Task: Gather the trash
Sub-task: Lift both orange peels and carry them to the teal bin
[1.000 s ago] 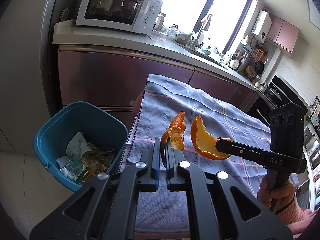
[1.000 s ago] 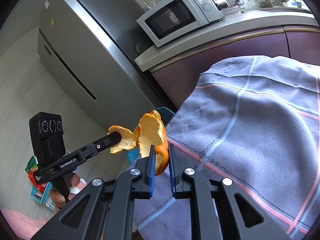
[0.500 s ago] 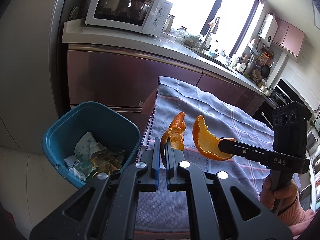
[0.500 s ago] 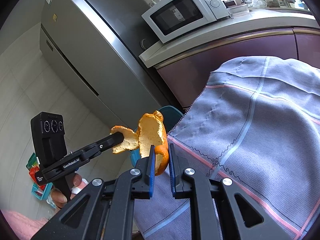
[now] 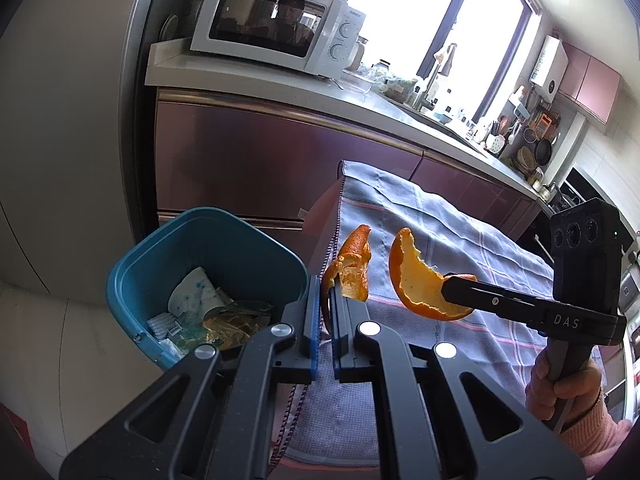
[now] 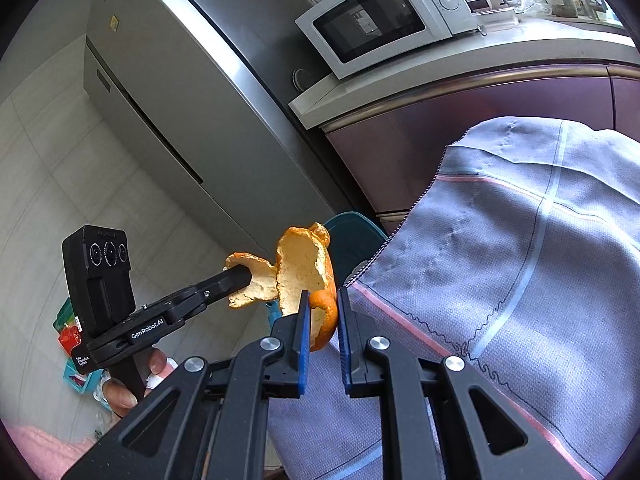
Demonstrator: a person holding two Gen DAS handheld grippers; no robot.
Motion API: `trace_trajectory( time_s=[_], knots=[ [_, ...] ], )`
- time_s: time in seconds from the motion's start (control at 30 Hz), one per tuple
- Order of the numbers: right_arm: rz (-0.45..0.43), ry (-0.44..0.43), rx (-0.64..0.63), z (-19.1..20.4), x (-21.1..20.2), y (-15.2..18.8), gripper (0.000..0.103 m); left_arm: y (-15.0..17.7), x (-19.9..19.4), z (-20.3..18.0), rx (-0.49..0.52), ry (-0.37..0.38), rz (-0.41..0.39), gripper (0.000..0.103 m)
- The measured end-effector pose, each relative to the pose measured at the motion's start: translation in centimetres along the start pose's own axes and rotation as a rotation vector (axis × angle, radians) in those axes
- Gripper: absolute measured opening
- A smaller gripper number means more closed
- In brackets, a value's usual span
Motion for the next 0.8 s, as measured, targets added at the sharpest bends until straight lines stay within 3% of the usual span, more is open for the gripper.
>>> trace_trajectory(
  time_s=[0.8],
  knots=[
    [0.115,-0.004,-0.044,1.3,7.2,-1.6,0.011,-0.5,1.8,4.6,-0.031,-0.129,0.009,0.005]
  ],
)
Point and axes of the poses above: each gripper's, at about its wrist camera, not at the fingertips, and x roughly the way its jaws point, z to its left, y to its underside, the point moved 5 cm from there along x, roughly the way its jaws point, and after that the axes turned 3 degrees about -x, right-handed, at the moved point
